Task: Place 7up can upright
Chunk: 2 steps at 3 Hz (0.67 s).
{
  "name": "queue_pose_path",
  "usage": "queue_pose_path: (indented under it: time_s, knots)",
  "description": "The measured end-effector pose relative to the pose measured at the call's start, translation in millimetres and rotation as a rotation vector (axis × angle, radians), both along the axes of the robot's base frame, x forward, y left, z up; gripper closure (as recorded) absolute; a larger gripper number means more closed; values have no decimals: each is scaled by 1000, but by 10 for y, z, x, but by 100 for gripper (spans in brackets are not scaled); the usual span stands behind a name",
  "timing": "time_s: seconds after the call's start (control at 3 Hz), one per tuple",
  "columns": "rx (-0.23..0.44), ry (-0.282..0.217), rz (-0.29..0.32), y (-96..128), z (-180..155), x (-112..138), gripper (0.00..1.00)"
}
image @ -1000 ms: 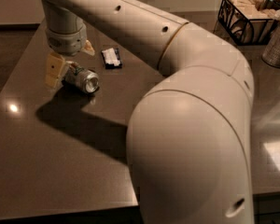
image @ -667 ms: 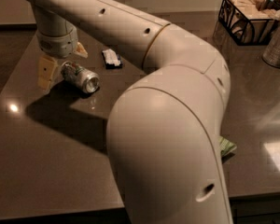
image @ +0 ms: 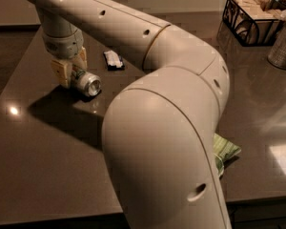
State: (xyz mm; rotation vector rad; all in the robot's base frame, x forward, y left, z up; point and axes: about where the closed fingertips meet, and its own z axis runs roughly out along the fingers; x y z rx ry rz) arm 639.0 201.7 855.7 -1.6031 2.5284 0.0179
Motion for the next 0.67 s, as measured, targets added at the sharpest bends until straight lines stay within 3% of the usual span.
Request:
queue_pose_path:
  time_s: [0.33,0.67]
  knots:
    - [28,-33,76,-16,137,-45,70]
    - [110,-64,181,-19,329,-157,95]
